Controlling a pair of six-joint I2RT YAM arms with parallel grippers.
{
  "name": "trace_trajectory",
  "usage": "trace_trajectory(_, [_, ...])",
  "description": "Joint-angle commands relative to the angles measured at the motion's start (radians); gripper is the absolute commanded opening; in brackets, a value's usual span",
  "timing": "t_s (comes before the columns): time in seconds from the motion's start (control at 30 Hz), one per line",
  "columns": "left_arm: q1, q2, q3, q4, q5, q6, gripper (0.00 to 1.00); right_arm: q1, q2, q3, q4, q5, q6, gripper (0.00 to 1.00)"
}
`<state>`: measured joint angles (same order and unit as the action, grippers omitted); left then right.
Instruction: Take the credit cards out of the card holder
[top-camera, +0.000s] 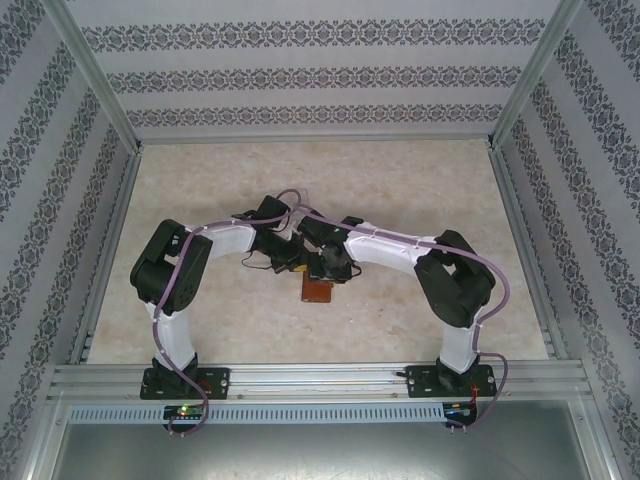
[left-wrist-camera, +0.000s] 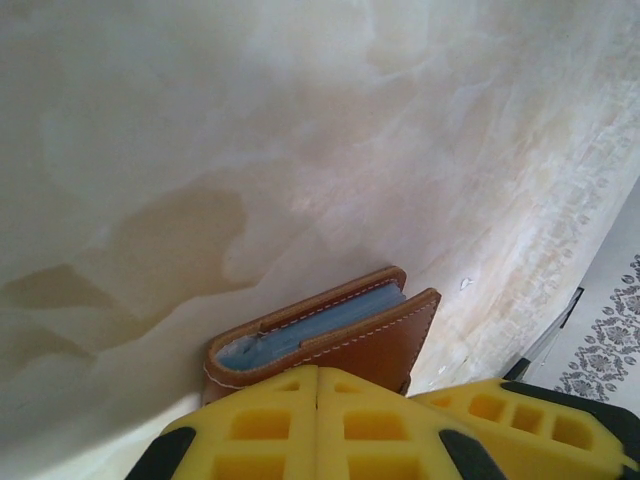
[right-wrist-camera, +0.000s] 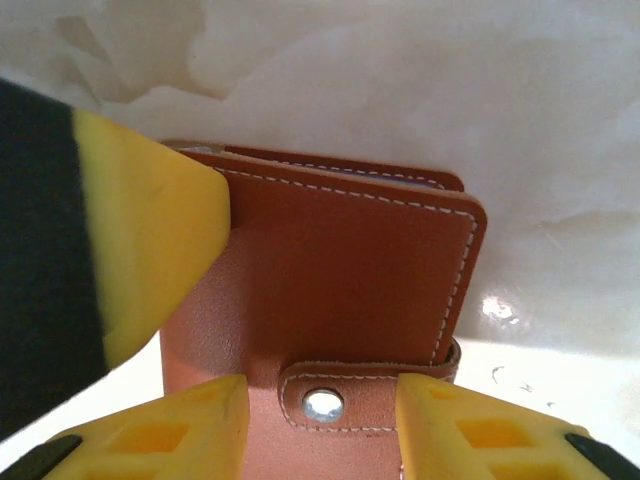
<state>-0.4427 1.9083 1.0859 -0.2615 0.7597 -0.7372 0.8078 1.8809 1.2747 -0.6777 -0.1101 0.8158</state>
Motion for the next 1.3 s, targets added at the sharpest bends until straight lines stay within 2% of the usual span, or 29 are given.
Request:
trace_trajectory(0.0, [0.015,0.015,-0.038,-0.036,-0.020,0.023,0.00,0.014,0.025,0.024,-0.043,0.030,0.003,0.43])
trace_trajectory(0.53, [0.023,0.022,-0.047,-0.025,-0.014,0.020,0.00,0.045,0.105,0.061,-0.125,0.154,-0.033,0.44])
trace_trajectory(1.27, [0.035,0.041,-0.026,-0.105,-0.044,0.086,0.00,0.039,-0.003,0.032,-0.132,0.208,-0.030,0.27])
